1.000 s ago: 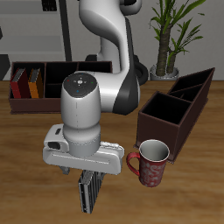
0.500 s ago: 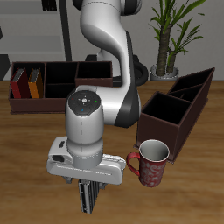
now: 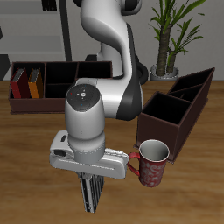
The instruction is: Place the red book into the back desk caddy's left compartment and place the orange book into the back desk caddy's left compartment and place the striped book into the left desk caddy's right compartment
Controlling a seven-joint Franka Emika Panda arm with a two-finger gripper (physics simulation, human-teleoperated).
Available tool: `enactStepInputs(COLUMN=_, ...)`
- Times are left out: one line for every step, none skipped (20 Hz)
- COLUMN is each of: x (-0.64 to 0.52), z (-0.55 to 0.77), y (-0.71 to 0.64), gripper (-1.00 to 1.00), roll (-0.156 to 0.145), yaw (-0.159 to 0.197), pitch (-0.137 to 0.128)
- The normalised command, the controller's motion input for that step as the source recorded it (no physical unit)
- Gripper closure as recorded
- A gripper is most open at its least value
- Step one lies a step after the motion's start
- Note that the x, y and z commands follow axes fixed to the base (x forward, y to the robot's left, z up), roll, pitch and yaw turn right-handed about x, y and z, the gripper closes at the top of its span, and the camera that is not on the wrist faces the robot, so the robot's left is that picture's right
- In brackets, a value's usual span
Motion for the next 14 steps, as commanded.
enactStepInputs(x=-0.38, z=0.65, y=0.13, gripper=1.0, roll=0.11, yaw=-0.006, pitch=-0.068)
enactStepInputs(x=-0.21, z=0.35, y=-0.11, gripper=1.0, roll=-0.057, yaw=0.031, pitch=0.088)
enactStepInputs(x=-0.3, z=0.38, y=-0.26, gripper=1.0, roll=-0.115, yaw=0.019, pitch=0.15)
enactStepInputs(x=-0.9, z=1.05, y=-0.09, gripper=1.0, roll=-0.016, yaw=-0.19, pitch=-0.05)
enactStepInputs(x=0.02, z=0.0, y=-0.2, gripper=1.0, roll=0.0, yaw=0.0, pitch=0.0)
enactStepInputs(x=-1.14, z=1.14, y=-0.05, gripper=1.0, roll=0.07, yaw=0.184, pitch=-0.131)
enactStepInputs(x=-0.63, z=0.55, y=0.11, gripper=1.0, roll=0.114, yaw=0.021, pitch=-0.07)
enactStepInputs(x=-0.61, z=0.55, y=0.08, gripper=1.0, roll=0.045, yaw=0.164, pitch=-0.052)
enactStepInputs(x=-0.81, z=0.81, y=0.1, gripper=1.0, roll=0.029, yaw=0.052, pitch=-0.029)
enactStepInputs(x=-0.69, z=0.74, y=0.09, gripper=1.0, roll=0.094, yaw=0.049, pitch=-0.092)
enactStepInputs(x=-1.16, z=1.32, y=-0.02, gripper=1.0, roll=-0.055, yaw=0.144, pitch=-0.104)
enactStepInputs(x=-0.82, z=0.91, y=-0.07, gripper=1.0, roll=0.01, yaw=-0.022, pitch=-0.047)
enactStepInputs(x=-0.49, z=0.55, y=-0.05, gripper=1.0, roll=-0.026, yaw=0.082, pitch=-0.049)
enactStepInputs(x=-0.84, z=0.82, y=-0.02, gripper=1.0, roll=-0.003, yaw=0.104, pitch=-0.045)
